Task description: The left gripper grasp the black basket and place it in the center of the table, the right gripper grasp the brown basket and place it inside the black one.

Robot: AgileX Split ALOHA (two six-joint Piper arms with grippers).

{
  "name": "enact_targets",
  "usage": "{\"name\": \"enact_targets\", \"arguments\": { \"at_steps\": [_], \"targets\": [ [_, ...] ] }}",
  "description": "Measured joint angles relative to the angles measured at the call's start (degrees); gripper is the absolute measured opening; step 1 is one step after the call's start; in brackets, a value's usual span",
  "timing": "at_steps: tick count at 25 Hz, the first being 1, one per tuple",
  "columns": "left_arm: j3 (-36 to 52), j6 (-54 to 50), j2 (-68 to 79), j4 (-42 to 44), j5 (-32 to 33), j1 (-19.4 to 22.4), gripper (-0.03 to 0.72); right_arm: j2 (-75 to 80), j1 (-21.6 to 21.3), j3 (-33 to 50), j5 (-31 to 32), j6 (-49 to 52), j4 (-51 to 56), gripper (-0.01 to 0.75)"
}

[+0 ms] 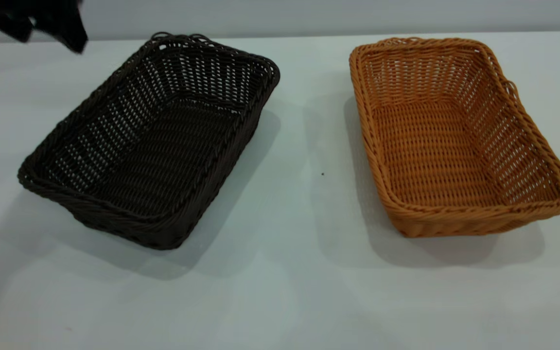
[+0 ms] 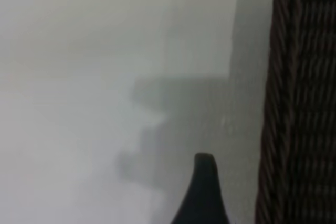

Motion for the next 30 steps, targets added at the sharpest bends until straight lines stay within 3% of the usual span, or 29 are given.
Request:
{"name": "enact_targets", "arguments": {
  "at_steps": [11,18,26,30],
  "targets": [
    [-5.1,1.3,13.6,0.0,-5.8,-1.2,0.541,24.7,0.0,0.0,-10.9,0.5,5.9,0.593],
    [-8.2,1.3,18.8,0.0,-7.6,-1.4,0.371,39.2,0.0,0.0,-16.0,-4.1,15.1,0.593],
    [-8.8,1.9,20.4,0.0,-10.2,-3.9,0.103,54.2,0.0,-0.2,-21.0,-15.2,30.8,0.593],
    [-9.0,3.6,19.4,-0.3,-10.5,-4.5,0.082,61.1,0.0,-0.4,-21.7,-21.0,41.3,0.593]
  ]
}}
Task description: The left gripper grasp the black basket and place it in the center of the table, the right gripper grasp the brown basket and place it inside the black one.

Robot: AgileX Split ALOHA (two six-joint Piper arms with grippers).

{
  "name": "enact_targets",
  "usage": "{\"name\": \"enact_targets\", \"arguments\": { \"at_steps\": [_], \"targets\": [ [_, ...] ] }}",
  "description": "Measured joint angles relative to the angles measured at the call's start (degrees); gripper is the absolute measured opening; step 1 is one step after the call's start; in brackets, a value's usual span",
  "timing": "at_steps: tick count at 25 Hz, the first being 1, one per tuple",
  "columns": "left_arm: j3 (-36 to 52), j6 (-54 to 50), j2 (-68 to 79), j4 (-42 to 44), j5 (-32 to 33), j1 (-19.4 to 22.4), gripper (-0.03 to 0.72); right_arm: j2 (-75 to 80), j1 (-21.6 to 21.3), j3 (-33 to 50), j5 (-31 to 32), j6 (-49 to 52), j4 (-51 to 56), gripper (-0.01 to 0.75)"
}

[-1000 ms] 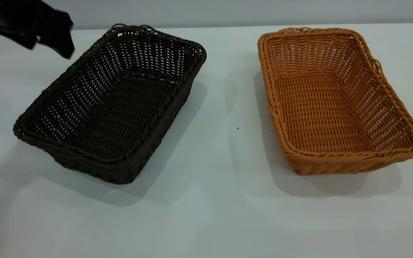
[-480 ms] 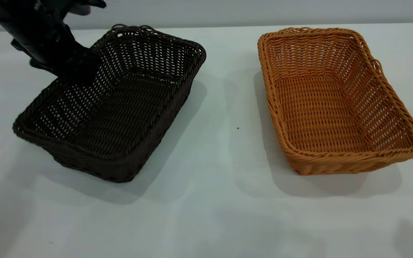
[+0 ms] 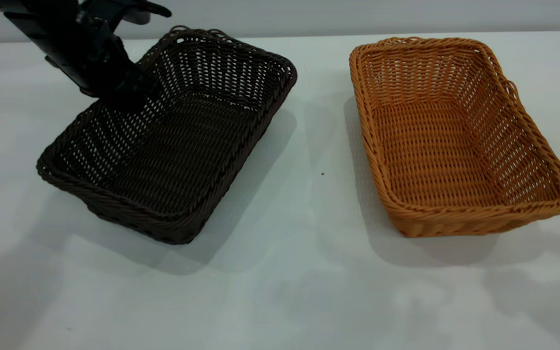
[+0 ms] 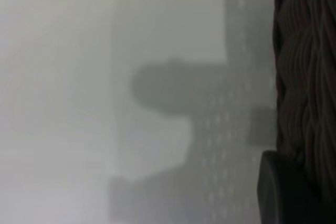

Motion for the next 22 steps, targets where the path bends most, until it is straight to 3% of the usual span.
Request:
{"name": "enact_targets", "arguments": {
  "at_steps": [6,12,22],
  "targets": [
    [-0.2,0.9,-5.5,0.3,1.0,-0.1,0.081,10.8,0.0,-0.2,-1.4,-11.1,16.6,0.593],
    [-0.3,1.2,-9.3,1.0,-2.7,-0.1,0.079,21.1,0.0,-0.6,-1.8,-15.8,32.5,0.593],
    [-0.3,1.3,-9.5,1.0,-3.7,-0.1,0.079,35.2,0.0,-1.0,-1.4,-18.8,43.8,0.593]
  ]
}}
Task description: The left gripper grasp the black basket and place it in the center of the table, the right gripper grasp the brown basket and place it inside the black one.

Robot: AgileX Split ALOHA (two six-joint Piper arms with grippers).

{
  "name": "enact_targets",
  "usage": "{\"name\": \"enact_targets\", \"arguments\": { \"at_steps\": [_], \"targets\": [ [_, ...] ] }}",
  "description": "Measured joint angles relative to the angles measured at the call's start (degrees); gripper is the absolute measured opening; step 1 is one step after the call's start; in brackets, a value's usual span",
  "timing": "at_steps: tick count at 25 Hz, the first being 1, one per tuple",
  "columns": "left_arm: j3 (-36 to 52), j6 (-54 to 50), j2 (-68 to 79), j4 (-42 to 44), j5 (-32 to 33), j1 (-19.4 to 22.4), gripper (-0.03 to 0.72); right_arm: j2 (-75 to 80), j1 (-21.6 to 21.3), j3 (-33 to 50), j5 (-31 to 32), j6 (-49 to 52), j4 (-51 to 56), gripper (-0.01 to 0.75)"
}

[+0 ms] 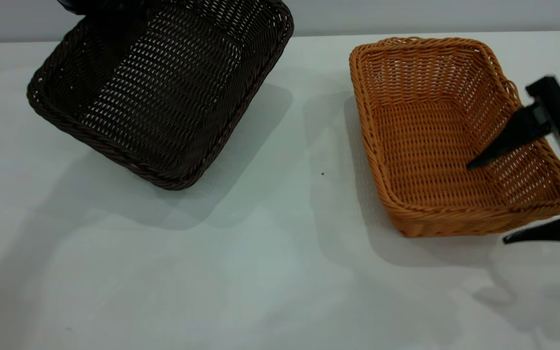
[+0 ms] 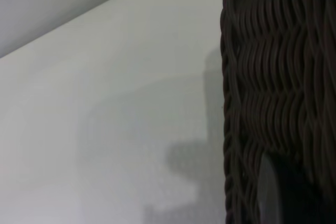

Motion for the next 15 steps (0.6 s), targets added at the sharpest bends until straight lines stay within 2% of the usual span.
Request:
{"name": "enact_targets", "arguments": {
  "at_steps": [5,9,11,13,15],
  "targets": [
    [0.0,0.0,0.0,0.0,-0.4,0.0,0.079,5.5,0.0,-0.2,0.0,-9.6,11.1,0.593],
    [0.0,0.0,0.0,0.0,-0.4,0.0,0.079,8.6,0.0,-1.7,-0.5,-13.0,13.8,0.569],
    [0.0,0.0,0.0,0.0,-0.4,0.0,0.079,9.8,0.0,-2.6,-0.5,-13.8,14.0,0.519],
    [0.0,0.0,0.0,0.0,-0.4,0.0,0.079,10.6,0.0,-3.4,-0.7,-14.5,14.2,0.437],
    [0.0,0.0,0.0,0.0,-0.4,0.0,0.079,10.8,0.0,-4.0,-1.1,-15.6,14.2,0.309]
  ]
}}
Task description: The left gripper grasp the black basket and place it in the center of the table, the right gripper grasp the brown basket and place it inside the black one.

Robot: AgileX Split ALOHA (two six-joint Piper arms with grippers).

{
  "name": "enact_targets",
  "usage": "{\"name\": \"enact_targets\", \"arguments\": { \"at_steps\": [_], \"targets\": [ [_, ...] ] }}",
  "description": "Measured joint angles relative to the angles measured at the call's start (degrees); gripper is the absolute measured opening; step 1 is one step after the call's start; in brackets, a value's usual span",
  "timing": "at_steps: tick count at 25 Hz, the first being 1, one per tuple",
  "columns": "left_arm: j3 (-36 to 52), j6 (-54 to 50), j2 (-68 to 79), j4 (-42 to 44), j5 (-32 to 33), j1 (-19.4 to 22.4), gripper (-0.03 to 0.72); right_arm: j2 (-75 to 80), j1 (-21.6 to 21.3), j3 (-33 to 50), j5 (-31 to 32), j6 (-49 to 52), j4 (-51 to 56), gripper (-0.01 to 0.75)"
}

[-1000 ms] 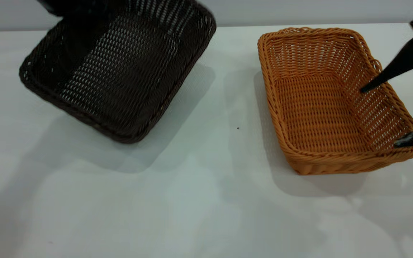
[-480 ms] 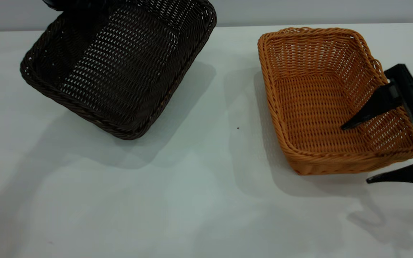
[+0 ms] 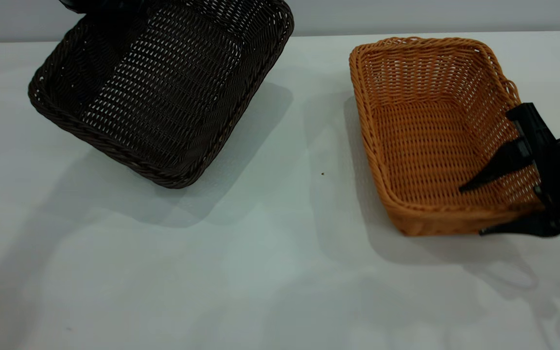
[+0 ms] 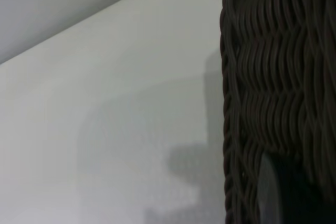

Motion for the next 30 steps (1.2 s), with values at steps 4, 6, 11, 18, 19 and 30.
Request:
{"name": "enact_targets", "arguments": {
  "at_steps": [4,6,11,18,19,30],
  "targets": [
    [0.0,0.1,0.0,0.0,0.4,0.0,0.079,0.0,-0.3,-2.4,-0.4,-4.1,1.1,0.082],
    [0.0,0.8,-0.1,0.3,0.4,0.0,0.079,0.1,-0.3,-3.9,-0.1,-6.8,0.0,0.071],
    [0.0,4.8,-0.7,2.8,1.5,0.0,0.079,0.4,-2.9,-10.6,2.6,-9.3,-2.9,0.071],
    [0.0,8.3,-0.8,4.5,8.1,-2.6,0.079,0.5,-13.8,-22.4,10.7,-4.0,-15.4,0.070],
    [0.0,9.0,-0.8,4.5,8.8,-3.8,0.079,0.5,-15.3,-24.0,11.4,-2.4,-18.2,0.070],
    [0.0,17.7,-0.8,-0.7,15.3,-18.4,0.079,1.0,-21.5,-35.0,15.6,4.8,-33.0,0.070]
  ]
}}
